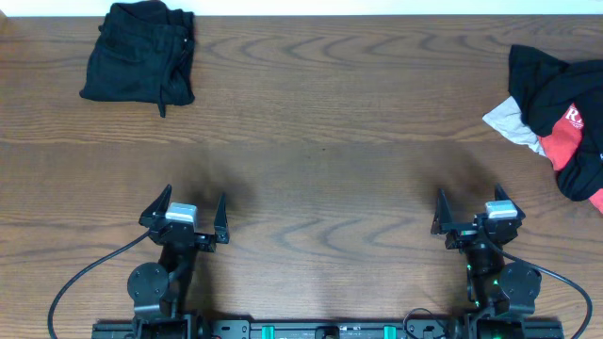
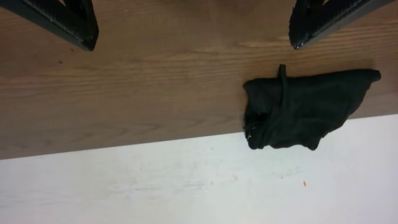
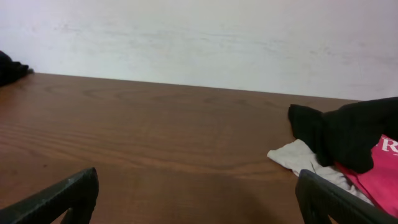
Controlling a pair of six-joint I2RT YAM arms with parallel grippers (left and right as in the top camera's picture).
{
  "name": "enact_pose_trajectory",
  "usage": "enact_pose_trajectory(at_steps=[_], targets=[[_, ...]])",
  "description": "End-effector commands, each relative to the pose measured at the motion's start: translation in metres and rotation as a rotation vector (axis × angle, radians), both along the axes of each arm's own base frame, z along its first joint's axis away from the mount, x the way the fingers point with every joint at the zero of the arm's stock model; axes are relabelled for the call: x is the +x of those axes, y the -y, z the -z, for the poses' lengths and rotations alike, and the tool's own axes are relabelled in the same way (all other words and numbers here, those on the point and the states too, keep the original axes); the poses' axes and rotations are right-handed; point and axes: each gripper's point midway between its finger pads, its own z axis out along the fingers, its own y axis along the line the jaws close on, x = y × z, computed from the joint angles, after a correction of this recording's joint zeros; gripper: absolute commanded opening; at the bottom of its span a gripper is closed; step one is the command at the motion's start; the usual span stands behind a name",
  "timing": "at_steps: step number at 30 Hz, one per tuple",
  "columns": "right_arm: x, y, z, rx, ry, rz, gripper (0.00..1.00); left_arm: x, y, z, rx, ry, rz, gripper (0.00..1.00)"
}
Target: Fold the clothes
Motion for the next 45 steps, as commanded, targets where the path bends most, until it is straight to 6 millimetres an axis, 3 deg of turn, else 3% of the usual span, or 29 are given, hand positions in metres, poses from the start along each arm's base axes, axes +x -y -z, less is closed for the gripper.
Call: enact_pose_trajectory(at_steps=[1,6,12,15,22,30,35,40,45], targets=[[-0.001,-0.010,-0.001,0.039,0.002,-0.052,0.99,-0.001,0.001,0.015,0.012,-0.047,0.008,0.98],[-0.007,-0.037,-0.004,0.390,-0.052,-0.192,0.99,-0.001,0.001,0.015,0.012,-0.047,0.008,0.98],[-0.008,-0.041,-0.005,0.735,-0.124,-0.193,0.99,-0.001,0.001,0.015,0.012,-0.047,0.008,0.98],[-0.005,-0.032,-0.011,0.766,-0.084,-0.148,0.99,-0.001,0.001,0.015,0.012,-0.047,0.008,0.98],[-0.011,-0.044,-0.045,0.728,0.026,-0.270,0.99,-0.001,0.001,0.015,0.012,-0.047,0.008,0.98],[-0.016,-0.041,-0.080,0.634,0.127,-0.276,0.99,-0.001,0.001,0.015,0.012,-0.047,0.008,0.98],[-0.012,-0.008,-0.108,0.473,0.146,-0.055,0.99,-0.001,0.001,0.015,0.012,-0.047,0.008,0.98],[-0.011,0.065,-0.120,0.402,0.049,0.406,0.99,-0.001,0.001,0.015,0.012,-0.047,0.008,0.98],[0.010,0.090,-0.130,0.384,-0.078,0.551,0.99,-0.001,0.001,0.015,0.012,-0.047,0.008,0.98]])
